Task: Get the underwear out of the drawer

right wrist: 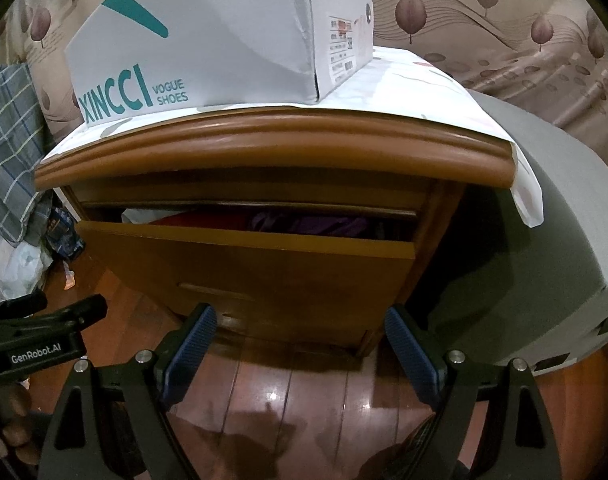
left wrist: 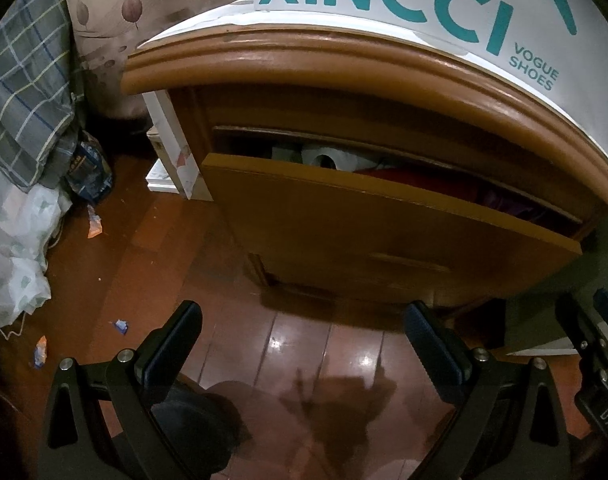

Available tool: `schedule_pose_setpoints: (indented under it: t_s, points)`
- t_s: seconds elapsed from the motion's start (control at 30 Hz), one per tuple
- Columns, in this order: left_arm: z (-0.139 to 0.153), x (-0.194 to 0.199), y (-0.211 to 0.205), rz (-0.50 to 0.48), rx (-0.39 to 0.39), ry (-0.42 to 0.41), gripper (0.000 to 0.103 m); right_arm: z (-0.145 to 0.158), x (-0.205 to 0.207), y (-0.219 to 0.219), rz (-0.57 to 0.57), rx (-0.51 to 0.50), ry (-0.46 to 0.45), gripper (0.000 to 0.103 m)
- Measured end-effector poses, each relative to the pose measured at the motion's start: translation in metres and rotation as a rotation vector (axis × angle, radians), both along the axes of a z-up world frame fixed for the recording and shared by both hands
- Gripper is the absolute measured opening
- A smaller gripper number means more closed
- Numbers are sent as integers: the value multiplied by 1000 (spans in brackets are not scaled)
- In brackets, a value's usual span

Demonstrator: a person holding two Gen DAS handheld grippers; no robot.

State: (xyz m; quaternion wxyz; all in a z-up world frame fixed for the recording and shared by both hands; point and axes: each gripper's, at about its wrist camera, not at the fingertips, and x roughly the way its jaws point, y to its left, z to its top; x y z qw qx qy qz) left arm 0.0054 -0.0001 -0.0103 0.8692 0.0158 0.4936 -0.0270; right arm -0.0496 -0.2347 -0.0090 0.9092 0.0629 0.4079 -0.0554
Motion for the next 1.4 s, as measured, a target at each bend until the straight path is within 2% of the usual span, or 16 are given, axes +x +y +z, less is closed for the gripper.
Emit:
schedule_pose_setpoints:
  t_s: [0.27,0.37,0.57,0.73,0.87,0.9,1.1,1.4]
  points:
    - [-3,2,0,-4,-32,29,100,1,0,-3,-7,11,4,89]
    - [-6,4,4,4,-81,52,100,1,0,-5,-10,18,4,89]
    - [-2,13,28,84,-271,61,100,2,0,-8,-14,41,5,89]
    - [1,30,49,214,-440,57,100,6,-1,-11,-18,64,-3,89]
    - [-11,44,54,289,-527,65,100,8,-2,-14,-23,80,-4,89]
    - [-16,48,55,304,-576,62,100,8,-3,-15,-24,83,-3,89]
    - [-42,64,64,395,-681,79,100,6,-2,-17,-24,106,9,89]
    - [-76,73,78,483,-888,87,103,6,0,-16,-9,138,21,89]
